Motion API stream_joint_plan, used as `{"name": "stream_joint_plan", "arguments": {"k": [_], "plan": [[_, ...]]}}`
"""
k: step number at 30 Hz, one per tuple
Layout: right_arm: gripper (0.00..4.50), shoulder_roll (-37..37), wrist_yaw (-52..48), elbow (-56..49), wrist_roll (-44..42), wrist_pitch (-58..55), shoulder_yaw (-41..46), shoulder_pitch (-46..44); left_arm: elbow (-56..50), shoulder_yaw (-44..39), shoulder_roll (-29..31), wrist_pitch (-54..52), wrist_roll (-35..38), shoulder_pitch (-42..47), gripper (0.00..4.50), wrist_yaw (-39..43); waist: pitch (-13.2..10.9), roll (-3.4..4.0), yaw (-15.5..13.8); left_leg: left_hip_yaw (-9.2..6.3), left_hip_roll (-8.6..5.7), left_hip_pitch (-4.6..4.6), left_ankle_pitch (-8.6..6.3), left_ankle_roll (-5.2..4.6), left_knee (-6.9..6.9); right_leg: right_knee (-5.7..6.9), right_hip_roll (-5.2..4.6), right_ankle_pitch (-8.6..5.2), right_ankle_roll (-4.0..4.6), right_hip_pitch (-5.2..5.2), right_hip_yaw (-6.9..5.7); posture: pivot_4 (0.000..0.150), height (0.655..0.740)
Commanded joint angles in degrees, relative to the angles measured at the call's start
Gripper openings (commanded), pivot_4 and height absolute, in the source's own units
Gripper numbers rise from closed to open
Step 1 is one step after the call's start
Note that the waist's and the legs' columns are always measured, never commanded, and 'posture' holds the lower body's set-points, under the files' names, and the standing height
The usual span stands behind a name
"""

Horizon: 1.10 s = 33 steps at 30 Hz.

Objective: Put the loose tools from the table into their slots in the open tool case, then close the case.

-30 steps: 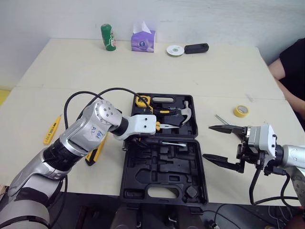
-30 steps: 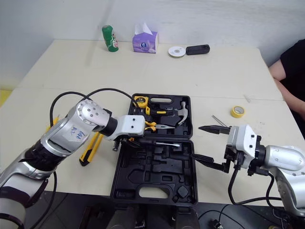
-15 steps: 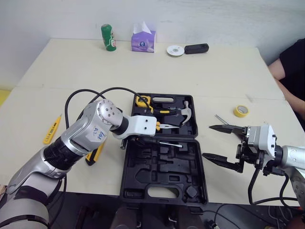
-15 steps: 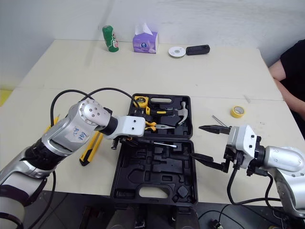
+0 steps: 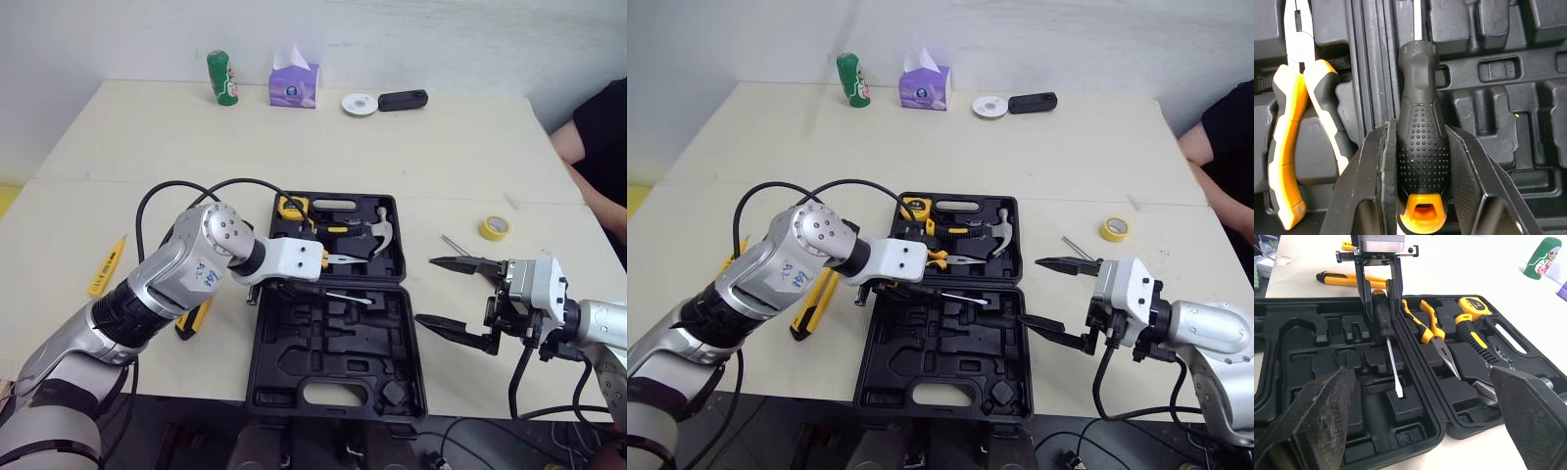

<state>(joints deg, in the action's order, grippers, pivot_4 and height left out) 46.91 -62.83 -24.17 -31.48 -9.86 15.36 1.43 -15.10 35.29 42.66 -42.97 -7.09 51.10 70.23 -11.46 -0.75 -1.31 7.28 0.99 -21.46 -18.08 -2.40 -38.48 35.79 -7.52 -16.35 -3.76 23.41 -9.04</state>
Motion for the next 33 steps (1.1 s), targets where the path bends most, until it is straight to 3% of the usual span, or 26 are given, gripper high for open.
{"name": "stream_joint_plan", "arguments": {"k": [1,7,9,12,17,24,27,32,33], "plan": [[4.5,-0.4,-0.17,-0.49,-0.23,1.38,0.53,0.16,0.61,0.59,-0.34,-1.14,-1.08,-0.27,1.01,-0.06,0.0,0.0,-0.04,0.0,0.0,0.0,0.0,0.0,-0.01,0.0,0.0,0.0,0.0,0.0,0.0,0.15,0.74],[4.5,-0.48,-0.48,0.36,0.13,1.91,0.15,-0.4,0.52,0.56,-0.23,-0.73,-1.17,-0.36,1.01,0.1,0.0,0.0,-0.04,-0.02,0.0,0.0,0.0,-0.01,-0.08,0.03,-0.01,0.0,0.0,-0.02,0.0,0.15,0.74],[4.5,-0.48,-0.6,0.68,0.17,2.17,-0.21,-0.7,0.69,-0.23,-0.78,0.02,-0.71,-0.14,2.03,-0.26,0.0,0.0,-0.06,-0.02,0.0,0.0,0.0,-0.01,-0.09,0.05,-0.01,0.0,0.0,-0.02,0.0,0.15,0.74],[4.5,-0.5,-0.75,1.08,0.25,2.37,-0.64,-1.06,-0.19,-2.57,-1.75,0.83,2.25,-0.07,3.11,0.85,0.0,0.0,-0.12,-0.04,0.0,-0.04,-0.01,-0.01,-0.18,0.07,-0.01,0.0,0.0,-0.02,-0.01,0.15,0.74],[4.5,-0.23,-0.94,1.56,0.41,2.5,-0.8,-1.24,0.24,-5.97,-1.16,1.8,5.2,-0.13,3.11,1.58,0.0,0.0,-0.04,-0.12,0.01,-0.12,-0.02,-0.04,-0.31,0.1,-0.01,0.0,0.0,-0.01,-0.03,0.15,0.74],[4.5,-0.25,-0.76,1.56,0.46,2.47,-0.04,-0.06,10.6,-21.1,-8.31,22.93,15.54,-5.67,3.11,-2.69,0.01,0.02,-0.11,-0.19,0.03,-0.14,-0.04,-0.06,-0.42,0.08,-0.06,0.0,0.0,-0.02,-0.06,0.15,0.74],[4.5,-0.3,-0.7,1.85,0.36,2.47,0.24,0.14,14.03,-24.17,-8.33,28.31,18.16,-9.0,2.35,-0.56,0.01,0.02,0.08,-0.23,0.03,-0.19,-0.06,-0.08,-0.5,0.11,-0.05,0.0,0.0,-0.05,-0.12,0.15,0.74],[4.5,-1.47,-0.58,3.76,-0.18,3.23,1.72,2.25,14.35,-27.16,-12.02,28.24,22.92,-12.19,0.04,-2.46,0.01,0.01,-0.24,-0.23,0.0,-0.15,-0.07,-0.09,-0.51,0.14,-0.05,0.01,-0.01,-0.07,-0.12,0.15,0.74],[4.5,-1.64,-0.65,4.03,-0.09,3.58,1.9,2.74,14.65,-27.65,-12.75,27.37,23.91,-12.7,0.04,-2.84,0.01,0.01,-0.32,-0.26,-0.01,-0.17,-0.09,-0.12,-0.52,0.13,-0.05,0.02,-0.03,-0.09,-0.13,0.15,0.74]]}}
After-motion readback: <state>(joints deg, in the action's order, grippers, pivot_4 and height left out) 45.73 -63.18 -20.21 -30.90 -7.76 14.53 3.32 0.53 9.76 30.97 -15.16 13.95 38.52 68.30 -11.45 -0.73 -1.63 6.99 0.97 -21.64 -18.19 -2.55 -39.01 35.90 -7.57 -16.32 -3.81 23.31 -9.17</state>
